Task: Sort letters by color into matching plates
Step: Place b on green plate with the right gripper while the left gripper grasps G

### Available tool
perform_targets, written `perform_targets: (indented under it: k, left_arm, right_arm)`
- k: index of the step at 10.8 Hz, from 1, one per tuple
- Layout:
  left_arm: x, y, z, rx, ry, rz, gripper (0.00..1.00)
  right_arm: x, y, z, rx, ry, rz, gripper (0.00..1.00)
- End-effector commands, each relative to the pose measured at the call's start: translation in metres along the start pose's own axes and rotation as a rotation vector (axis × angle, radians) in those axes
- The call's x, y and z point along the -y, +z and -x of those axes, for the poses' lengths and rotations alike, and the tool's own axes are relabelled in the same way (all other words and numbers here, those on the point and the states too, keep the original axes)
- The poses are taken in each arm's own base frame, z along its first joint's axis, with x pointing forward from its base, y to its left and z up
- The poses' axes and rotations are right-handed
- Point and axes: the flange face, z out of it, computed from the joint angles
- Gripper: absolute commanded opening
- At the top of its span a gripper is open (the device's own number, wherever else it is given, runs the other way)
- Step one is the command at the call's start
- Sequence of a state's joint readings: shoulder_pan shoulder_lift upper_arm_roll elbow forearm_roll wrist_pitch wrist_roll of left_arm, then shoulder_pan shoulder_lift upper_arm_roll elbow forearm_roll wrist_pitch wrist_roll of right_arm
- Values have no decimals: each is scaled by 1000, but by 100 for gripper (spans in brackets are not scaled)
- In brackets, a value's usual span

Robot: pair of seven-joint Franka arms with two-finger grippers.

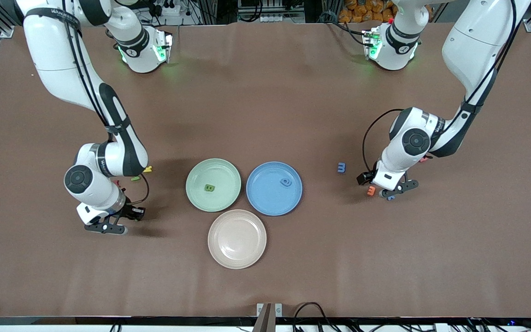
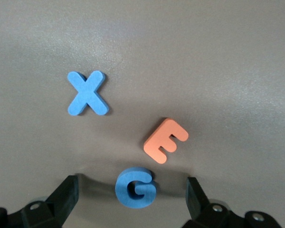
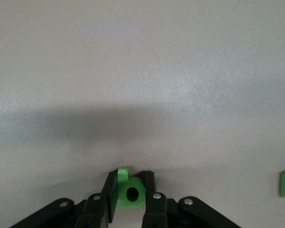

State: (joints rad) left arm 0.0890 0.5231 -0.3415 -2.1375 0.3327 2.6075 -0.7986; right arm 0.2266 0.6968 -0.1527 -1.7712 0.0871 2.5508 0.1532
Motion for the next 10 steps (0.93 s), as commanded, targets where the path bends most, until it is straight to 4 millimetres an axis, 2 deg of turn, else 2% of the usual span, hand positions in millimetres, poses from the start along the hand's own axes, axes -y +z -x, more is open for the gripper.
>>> perform_targets:
  k: [1, 3, 4, 5, 6, 10]
  left_arm:
    - [4, -9, 5, -24, 30, -6, 100]
    - [5, -9, 6, -22, 35, -9, 100]
    - [5, -9, 6, -21, 35, -10, 88]
    - [5, -11, 5, -24, 32, -10, 41]
    - [5, -13, 5, -24, 28, -11, 0]
    - [1, -20, 5, -20, 30, -27, 0]
  right_arm:
    - [14, -40, 5, 69, 21, -24, 18]
    - [30, -49, 8, 76, 83, -34, 18]
    - [46, -52, 11, 75, 126, -39, 19]
    - [65, -53, 17, 78, 191, -42, 19]
    - [90, -55, 24, 81, 231, -47, 19]
    - [170, -60, 58, 102, 332, -64, 21]
